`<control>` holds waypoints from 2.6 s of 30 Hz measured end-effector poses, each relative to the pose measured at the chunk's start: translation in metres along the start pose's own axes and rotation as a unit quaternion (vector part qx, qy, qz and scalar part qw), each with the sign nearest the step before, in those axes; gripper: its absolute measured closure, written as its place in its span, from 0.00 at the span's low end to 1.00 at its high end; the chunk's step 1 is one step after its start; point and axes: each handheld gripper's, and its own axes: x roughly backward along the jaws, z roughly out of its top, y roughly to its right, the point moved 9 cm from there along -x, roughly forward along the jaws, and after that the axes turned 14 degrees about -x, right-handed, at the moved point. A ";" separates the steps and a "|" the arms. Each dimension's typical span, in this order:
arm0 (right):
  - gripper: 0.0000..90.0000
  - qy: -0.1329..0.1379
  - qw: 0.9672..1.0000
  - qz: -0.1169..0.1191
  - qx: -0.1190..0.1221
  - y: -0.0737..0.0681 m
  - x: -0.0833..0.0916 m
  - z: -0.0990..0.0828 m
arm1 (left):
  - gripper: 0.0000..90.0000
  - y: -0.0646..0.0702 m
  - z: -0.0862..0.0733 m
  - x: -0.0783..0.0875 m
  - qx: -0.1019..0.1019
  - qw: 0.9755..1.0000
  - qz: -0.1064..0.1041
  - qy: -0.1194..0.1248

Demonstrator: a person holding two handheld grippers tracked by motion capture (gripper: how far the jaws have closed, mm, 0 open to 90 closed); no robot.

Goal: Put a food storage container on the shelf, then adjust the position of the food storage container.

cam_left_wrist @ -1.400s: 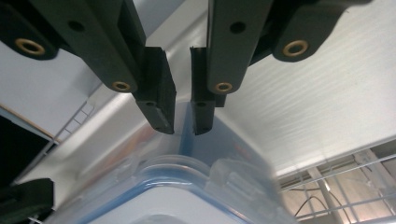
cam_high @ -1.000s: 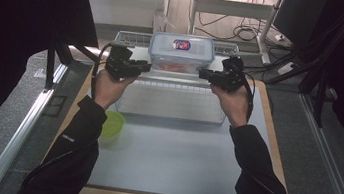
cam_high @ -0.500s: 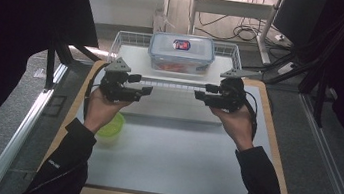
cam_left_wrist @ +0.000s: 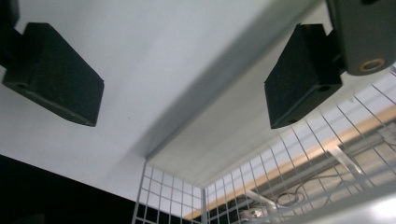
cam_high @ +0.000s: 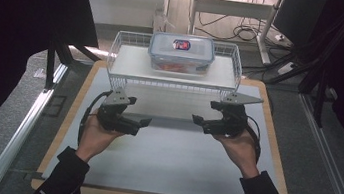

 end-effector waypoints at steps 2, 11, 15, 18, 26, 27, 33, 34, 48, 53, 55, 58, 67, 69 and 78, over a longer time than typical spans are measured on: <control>0.12 0.003 1.000 0.000 -0.001 -0.002 0.004 -0.011 | 0.10 0.005 -0.006 0.000 0.005 1.000 0.001 -0.001; 0.02 -0.007 1.000 -0.003 -0.008 0.000 0.006 -0.047 | 0.04 0.026 -0.034 -0.001 0.003 1.000 0.000 -0.001; 0.00 -0.010 1.000 -0.012 -0.004 0.001 0.007 -0.062 | 0.02 0.032 -0.043 0.003 -0.003 1.000 0.009 0.003; 0.00 -0.013 1.000 -0.008 -0.009 0.000 0.010 -0.073 | 0.01 0.036 -0.051 0.004 -0.010 1.000 0.017 0.003; 0.02 -0.029 0.999 -0.021 -0.001 0.006 0.013 -0.105 | 0.00 0.056 -0.083 -0.008 -0.011 0.999 -0.023 -0.022; 0.02 -0.033 0.999 -0.024 -0.002 0.008 0.014 -0.109 | 0.00 0.057 -0.086 -0.009 -0.010 0.999 -0.022 -0.023; 0.02 -0.050 0.998 -0.040 -0.012 0.022 0.014 -0.128 | 0.00 0.054 -0.090 -0.009 -0.004 0.999 -0.013 -0.031; 0.02 -0.051 0.998 -0.044 -0.011 0.024 0.014 -0.130 | 0.00 0.053 -0.090 -0.009 0.000 0.999 -0.012 -0.033; 0.04 -0.062 0.996 -0.055 -0.012 0.031 0.007 -0.138 | 0.12 0.026 -0.096 -0.003 0.036 0.998 0.002 -0.050; 0.05 -0.066 0.996 -0.053 -0.011 0.030 0.006 -0.140 | 0.48 0.015 -0.099 0.001 0.061 0.997 -0.004 -0.055; 0.05 -0.068 0.996 -0.053 -0.010 0.031 0.005 -0.140 | 0.59 0.010 -0.097 0.003 0.062 0.997 -0.001 -0.052; 0.05 -0.071 0.996 -0.054 -0.011 0.032 0.004 -0.142 | 0.69 -0.002 -0.096 0.006 0.063 0.997 0.013 -0.050; 0.05 -0.072 0.996 -0.055 -0.009 0.032 0.003 -0.142 | 1.00 -0.037 -0.109 0.015 0.098 0.993 0.040 -0.058; 0.05 -0.074 0.996 -0.055 -0.008 0.032 0.003 -0.143 | 1.00 -0.045 -0.112 0.019 0.102 0.992 0.050 -0.060; 0.06 -0.078 0.995 -0.058 0.002 0.032 0.002 -0.144 | 1.00 -0.083 -0.136 0.046 0.131 0.984 0.109 -0.055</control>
